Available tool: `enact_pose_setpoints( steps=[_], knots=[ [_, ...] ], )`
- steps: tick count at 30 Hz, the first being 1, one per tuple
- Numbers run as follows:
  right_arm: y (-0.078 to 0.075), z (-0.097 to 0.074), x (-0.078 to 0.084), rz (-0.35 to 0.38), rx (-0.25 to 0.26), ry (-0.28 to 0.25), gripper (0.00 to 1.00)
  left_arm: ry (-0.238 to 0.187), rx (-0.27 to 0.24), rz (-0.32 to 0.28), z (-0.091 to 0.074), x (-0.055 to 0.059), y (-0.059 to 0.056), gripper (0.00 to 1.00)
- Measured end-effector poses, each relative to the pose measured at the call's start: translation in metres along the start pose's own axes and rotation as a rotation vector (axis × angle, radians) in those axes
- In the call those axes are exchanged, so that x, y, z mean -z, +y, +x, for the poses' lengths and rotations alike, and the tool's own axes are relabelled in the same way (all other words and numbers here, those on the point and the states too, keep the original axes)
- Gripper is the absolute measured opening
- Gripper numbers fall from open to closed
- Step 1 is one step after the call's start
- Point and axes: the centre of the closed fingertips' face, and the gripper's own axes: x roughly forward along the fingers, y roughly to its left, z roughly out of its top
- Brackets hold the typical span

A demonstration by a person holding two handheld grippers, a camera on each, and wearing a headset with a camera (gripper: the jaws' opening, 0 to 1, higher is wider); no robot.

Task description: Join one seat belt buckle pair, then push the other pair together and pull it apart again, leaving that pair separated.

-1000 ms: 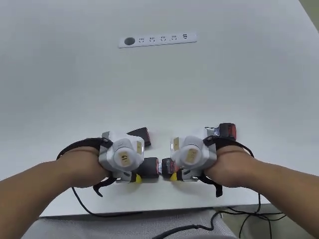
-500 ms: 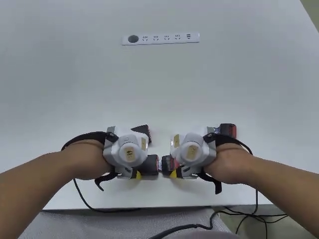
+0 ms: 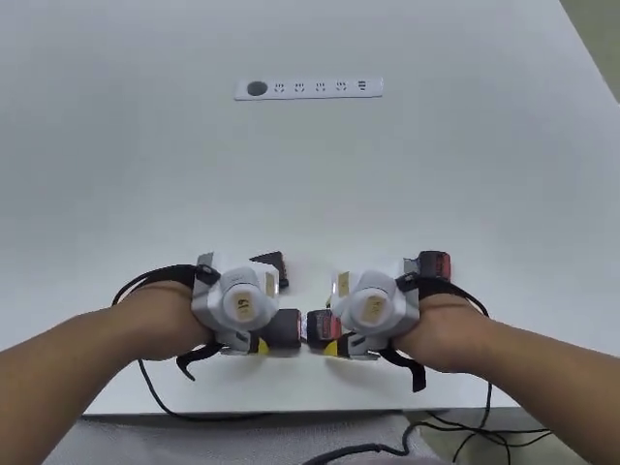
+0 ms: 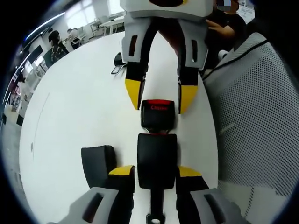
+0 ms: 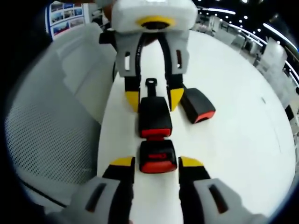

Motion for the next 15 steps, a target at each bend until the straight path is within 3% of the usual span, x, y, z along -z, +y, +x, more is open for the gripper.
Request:
enact_pose_setpoints(
  steps=[3,8,13,15],
  knots=[
    [0.004,-0.01,-0.003,-0.004,0.005,-0.011,0.33,-0.026,-0.027,-0.018,-0.01,-0.006,0.001,0.36],
    [0.004,-0.02,-0.003,0.006,0.026,-0.017,0.33,-0.038,-0.05,0.013,-0.02,-0.011,0.002,0.37],
    [0.002,-0.03,-0.002,0.017,0.047,-0.026,0.33,-0.051,-0.07,0.002,-0.026,-0.015,0.012,0.39],
    [-0.003,-0.035,0.001,0.019,0.057,-0.028,0.33,-0.059,-0.086,-0.012,-0.029,-0.014,0.023,0.39]
  ],
)
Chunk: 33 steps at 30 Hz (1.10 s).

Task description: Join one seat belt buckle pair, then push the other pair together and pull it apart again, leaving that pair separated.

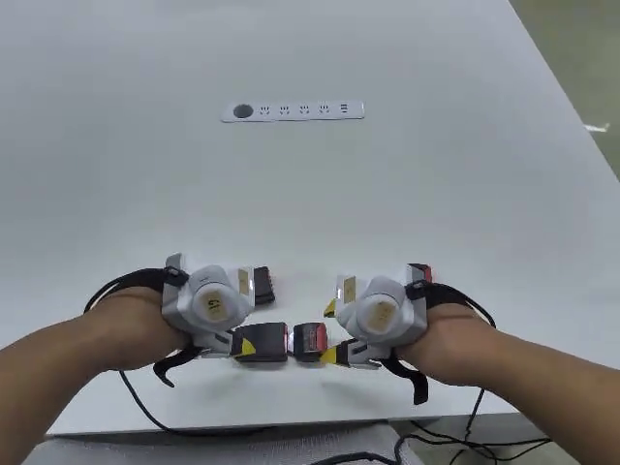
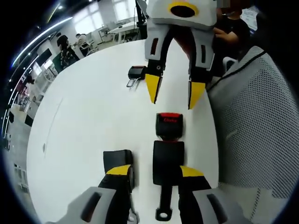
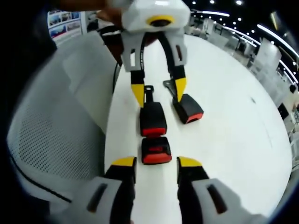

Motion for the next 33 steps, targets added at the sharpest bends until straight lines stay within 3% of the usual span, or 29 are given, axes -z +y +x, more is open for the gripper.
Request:
enact_pose_setpoints(
  steps=[7,14,24,33],
  knots=[
    [-0.026,-0.016,0.028,0.041,0.047,0.023,0.33,0.01,-0.045,-0.041,-0.005,0.009,0.037,0.4],
    [-0.054,-0.031,0.058,0.078,0.081,0.051,0.33,0.029,-0.053,-0.079,0.001,0.022,0.06,0.4],
    [-0.095,-0.052,0.103,0.106,0.124,0.111,0.35,0.081,-0.01,-0.056,0.021,0.035,0.068,0.44],
    [-0.103,-0.052,0.131,0.126,0.103,0.16,0.37,0.091,0.046,-0.034,0.028,0.037,0.062,0.43]
  ],
)
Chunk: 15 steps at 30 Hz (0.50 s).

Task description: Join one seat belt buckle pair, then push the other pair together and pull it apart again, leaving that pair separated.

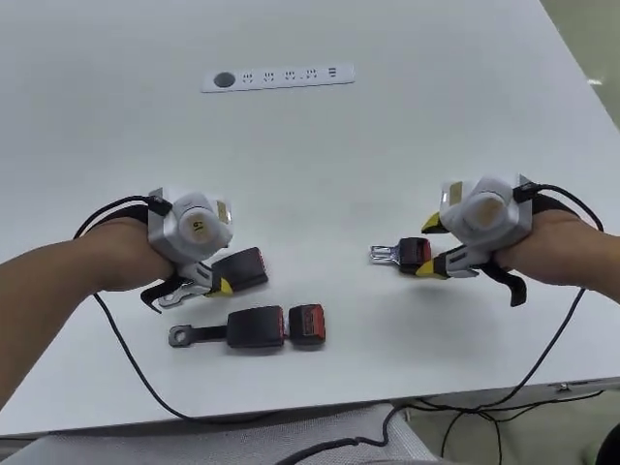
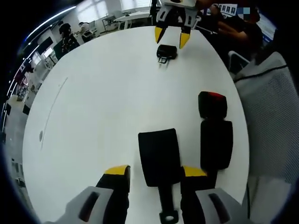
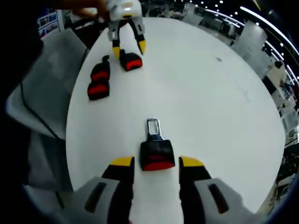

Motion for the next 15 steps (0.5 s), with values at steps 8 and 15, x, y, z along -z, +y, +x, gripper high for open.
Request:
enact_pose_setpoints(
  steps=[8,15],
  knots=[
    [0.001,0.013,0.0,-0.013,-0.041,0.019,0.36,0.001,0.048,0.081,0.006,-0.003,-0.01,0.35],
    [-0.001,0.019,0.003,-0.022,-0.064,0.035,0.33,0.021,0.062,0.124,0.007,-0.005,-0.012,0.34]
  ],
)
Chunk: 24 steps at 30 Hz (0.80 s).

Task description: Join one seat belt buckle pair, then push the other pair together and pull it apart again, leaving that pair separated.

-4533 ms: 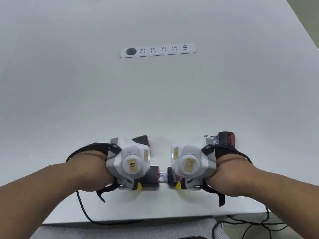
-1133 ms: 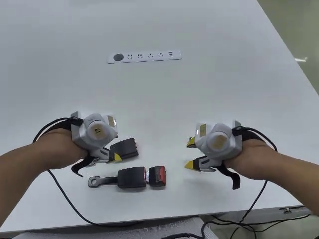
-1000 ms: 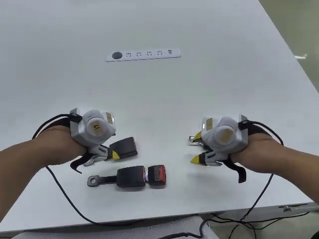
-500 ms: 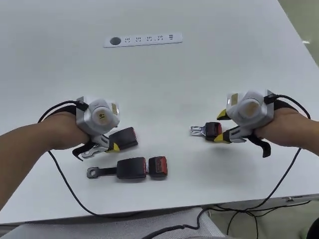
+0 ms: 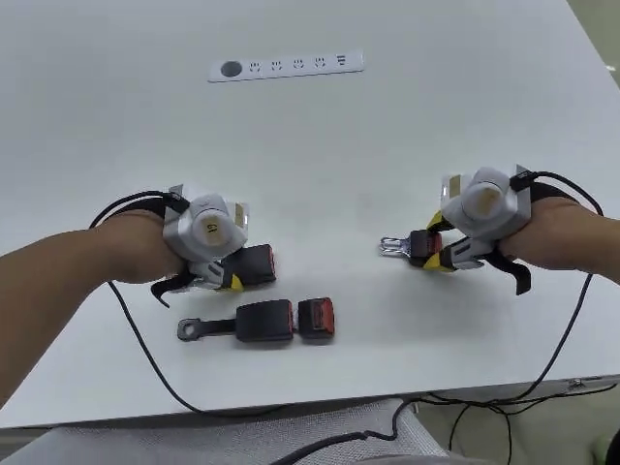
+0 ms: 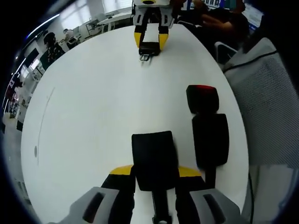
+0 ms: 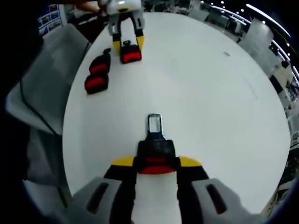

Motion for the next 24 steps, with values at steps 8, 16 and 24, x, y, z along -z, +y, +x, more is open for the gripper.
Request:
enact_pose_setpoints(
  steps=[8,16,24],
  knots=[
    [0.001,0.001,0.003,-0.101,-0.042,0.045,0.32,0.024,0.0,0.005,0.0,0.0,-0.001,0.33],
    [0.001,0.0,0.003,-0.109,-0.058,0.056,0.32,0.007,-0.006,-0.016,0.0,0.001,0.0,0.33],
    [0.007,-0.003,-0.007,-0.103,-0.048,0.056,0.32,0.01,0.0,-0.018,0.001,0.002,0.002,0.33]
  ],
)
